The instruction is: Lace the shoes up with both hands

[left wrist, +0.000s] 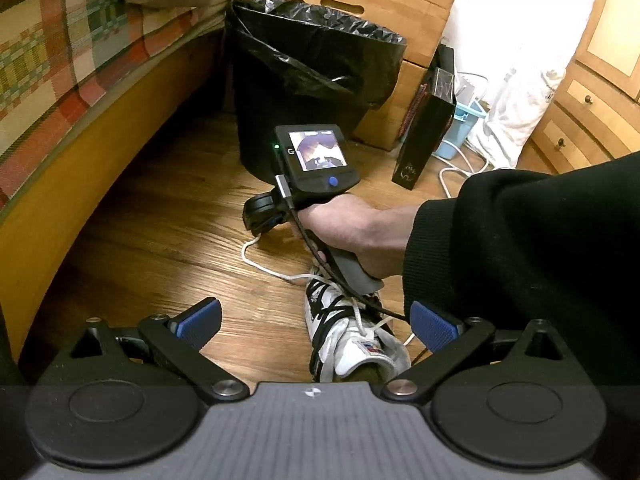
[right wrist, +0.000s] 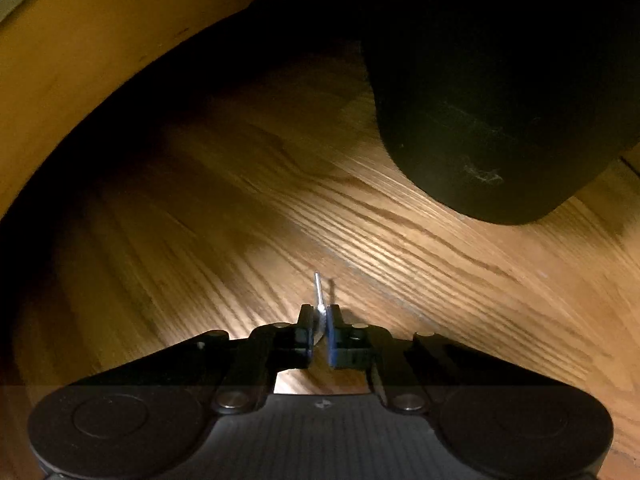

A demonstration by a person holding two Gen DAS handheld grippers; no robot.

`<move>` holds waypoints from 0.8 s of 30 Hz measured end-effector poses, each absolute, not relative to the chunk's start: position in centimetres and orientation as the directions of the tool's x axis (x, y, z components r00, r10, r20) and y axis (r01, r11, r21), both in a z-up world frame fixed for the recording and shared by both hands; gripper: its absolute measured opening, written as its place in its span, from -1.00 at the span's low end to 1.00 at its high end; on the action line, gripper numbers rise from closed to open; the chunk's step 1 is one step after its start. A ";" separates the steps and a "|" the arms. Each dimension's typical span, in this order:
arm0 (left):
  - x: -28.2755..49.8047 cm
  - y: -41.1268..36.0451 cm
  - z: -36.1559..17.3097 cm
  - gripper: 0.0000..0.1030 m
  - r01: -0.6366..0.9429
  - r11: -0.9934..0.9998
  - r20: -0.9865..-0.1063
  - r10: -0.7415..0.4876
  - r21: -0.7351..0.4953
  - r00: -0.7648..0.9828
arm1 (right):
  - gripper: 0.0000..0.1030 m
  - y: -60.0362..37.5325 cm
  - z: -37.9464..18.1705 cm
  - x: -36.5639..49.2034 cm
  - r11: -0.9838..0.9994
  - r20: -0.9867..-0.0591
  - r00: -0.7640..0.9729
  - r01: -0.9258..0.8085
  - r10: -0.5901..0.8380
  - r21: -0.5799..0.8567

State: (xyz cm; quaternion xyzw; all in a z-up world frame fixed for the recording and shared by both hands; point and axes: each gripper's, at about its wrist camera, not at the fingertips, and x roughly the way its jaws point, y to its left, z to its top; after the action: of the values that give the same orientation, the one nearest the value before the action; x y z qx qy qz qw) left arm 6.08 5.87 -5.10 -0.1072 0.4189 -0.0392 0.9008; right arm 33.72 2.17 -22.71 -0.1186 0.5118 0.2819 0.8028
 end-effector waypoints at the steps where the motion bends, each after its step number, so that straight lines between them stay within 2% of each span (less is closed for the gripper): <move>1: 6.1 5.8 -5.1 1.00 -0.020 0.975 -0.748 -0.156 -0.220 0.645 | -0.89 2.0 -22.7 33.7 0.815 -0.888 0.321 -0.571 0.330 0.097; 6: 6.4 6.1 -5.3 1.00 -0.034 0.975 -0.754 -0.146 -0.218 0.641 | -0.89 0.0 -20.3 33.2 0.818 -0.848 0.367 -0.561 0.382 0.126; 12: 7.2 6.2 -5.9 1.00 0.003 0.968 -0.757 -0.199 -0.252 0.622 | -0.89 -7.2 -12.0 30.8 0.779 -0.742 0.450 -0.609 0.496 0.152; 19: 8.1 5.7 -6.9 1.00 0.024 0.961 -0.788 -0.241 -0.276 0.566 | -0.89 -19.3 -2.1 27.8 0.836 -0.580 0.632 -0.521 0.515 0.174; 21: 8.7 5.5 -7.5 1.00 0.049 0.962 -0.812 -0.254 -0.270 0.525 | -0.89 -21.6 -0.3 26.6 0.844 -0.567 0.655 -0.516 0.500 0.149; 24: 9.7 4.8 -8.2 1.00 0.089 0.978 -0.844 -0.210 -0.191 0.494 | -0.89 -22.3 0.9 24.0 0.802 -0.593 0.666 -0.595 0.453 -0.055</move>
State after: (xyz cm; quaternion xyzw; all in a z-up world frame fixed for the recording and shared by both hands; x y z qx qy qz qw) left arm 9.71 4.78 -8.20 -0.0611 0.4956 -0.0867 0.8621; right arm 24.01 -22.28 0.86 -0.1230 0.2884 0.2896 0.9043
